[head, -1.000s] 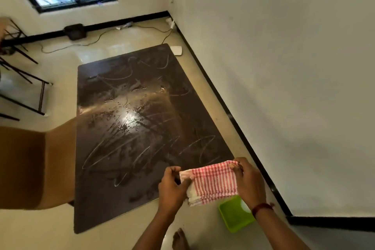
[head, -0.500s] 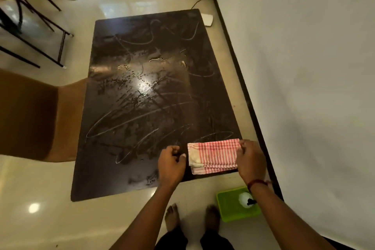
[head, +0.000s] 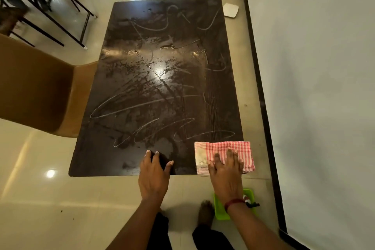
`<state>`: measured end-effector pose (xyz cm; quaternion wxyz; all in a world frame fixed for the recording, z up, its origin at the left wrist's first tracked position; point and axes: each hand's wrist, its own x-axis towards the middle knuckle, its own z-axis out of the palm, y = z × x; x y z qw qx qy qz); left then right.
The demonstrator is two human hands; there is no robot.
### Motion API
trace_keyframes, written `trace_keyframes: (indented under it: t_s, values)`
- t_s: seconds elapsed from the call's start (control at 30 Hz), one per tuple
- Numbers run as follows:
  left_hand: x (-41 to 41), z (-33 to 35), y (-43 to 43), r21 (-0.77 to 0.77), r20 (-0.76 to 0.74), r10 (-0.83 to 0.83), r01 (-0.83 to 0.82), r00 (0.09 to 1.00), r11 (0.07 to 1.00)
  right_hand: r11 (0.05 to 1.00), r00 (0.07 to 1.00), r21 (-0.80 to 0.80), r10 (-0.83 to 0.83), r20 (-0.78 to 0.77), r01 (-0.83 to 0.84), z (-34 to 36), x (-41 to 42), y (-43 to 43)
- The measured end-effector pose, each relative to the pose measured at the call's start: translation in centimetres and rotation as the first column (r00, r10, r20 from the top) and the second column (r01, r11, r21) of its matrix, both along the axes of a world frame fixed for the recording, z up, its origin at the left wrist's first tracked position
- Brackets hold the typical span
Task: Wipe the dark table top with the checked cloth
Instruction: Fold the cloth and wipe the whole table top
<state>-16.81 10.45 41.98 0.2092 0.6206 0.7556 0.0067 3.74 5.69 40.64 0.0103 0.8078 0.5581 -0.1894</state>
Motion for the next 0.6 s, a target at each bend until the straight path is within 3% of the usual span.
trace_keyframes:
  t_s: [0.2,0.33,0.43,0.6]
  values:
    - [-0.4,-0.4,0.8,0.003,-0.043,-0.077,0.077,0.996,0.997,0.997,0.999,-0.057,0.048,-0.001,-0.048,0.8,2.4,6.7]
    - [-0.9,0.4,1.4,-0.008,-0.029,-0.103,0.103,0.994,0.995,0.972,0.975,-0.092,0.208,-0.082,-0.215,1.3,0.5,4.0]
    - [-0.7,0.8,1.6,-0.024,-0.039,-0.138,0.138,0.990,0.990,0.967,0.969,-0.122,0.205,-0.136,-0.222,2.1,1.8,1.9]
    - [-2.0,0.4,0.4,-0.072,0.012,-0.231,0.231,0.973,0.970,0.973,0.985,-0.153,0.171,-0.017,-0.171,2.1,2.4,6.5]
